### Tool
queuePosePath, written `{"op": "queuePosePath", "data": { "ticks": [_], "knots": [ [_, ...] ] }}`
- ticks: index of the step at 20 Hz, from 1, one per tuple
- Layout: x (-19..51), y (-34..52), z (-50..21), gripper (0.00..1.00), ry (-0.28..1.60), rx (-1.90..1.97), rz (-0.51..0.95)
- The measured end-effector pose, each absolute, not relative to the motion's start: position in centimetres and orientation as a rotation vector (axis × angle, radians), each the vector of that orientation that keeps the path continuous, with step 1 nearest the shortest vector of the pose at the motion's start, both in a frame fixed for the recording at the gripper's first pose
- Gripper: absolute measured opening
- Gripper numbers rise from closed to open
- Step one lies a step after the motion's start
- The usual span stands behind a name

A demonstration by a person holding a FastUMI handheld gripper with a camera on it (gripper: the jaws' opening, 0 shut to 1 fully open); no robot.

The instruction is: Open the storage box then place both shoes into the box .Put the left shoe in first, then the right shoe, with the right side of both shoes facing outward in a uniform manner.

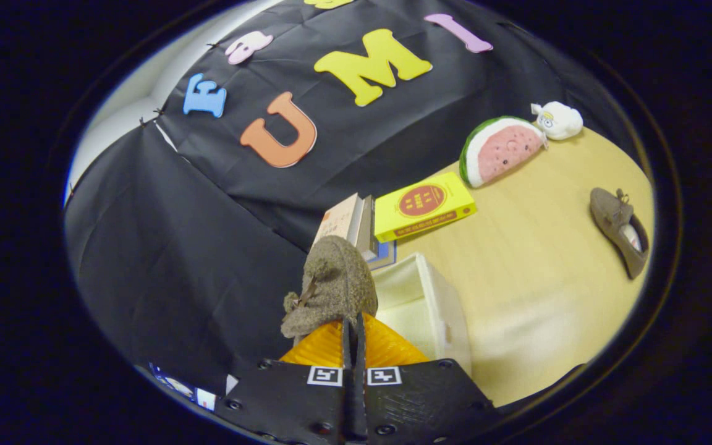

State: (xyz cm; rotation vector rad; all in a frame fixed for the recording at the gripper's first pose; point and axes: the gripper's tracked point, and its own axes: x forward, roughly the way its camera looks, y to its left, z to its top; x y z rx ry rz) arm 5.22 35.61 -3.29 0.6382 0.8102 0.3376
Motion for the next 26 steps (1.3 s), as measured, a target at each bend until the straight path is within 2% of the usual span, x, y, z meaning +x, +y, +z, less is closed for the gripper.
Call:
{"op": "queuePosePath", "data": {
  "ticks": [8,12,14,22,24,26],
  "knots": [
    [5.8,40.4,-9.7,0.00,0.917,0.658,0.256],
    [6.0,41.8,-10.6,0.04,0.928,0.611,0.287],
    [5.5,43.0,-10.9,0.17,0.948,0.580,0.354],
    [4.3,41.5,-10.9,0.72,0.963,0.486,0.462],
    [4.0,41.2,-9.7,0.90,0.927,0.457,0.492],
    [3.6,40.9,-8.3,0.91,0.845,0.391,0.516]
  ]
}}
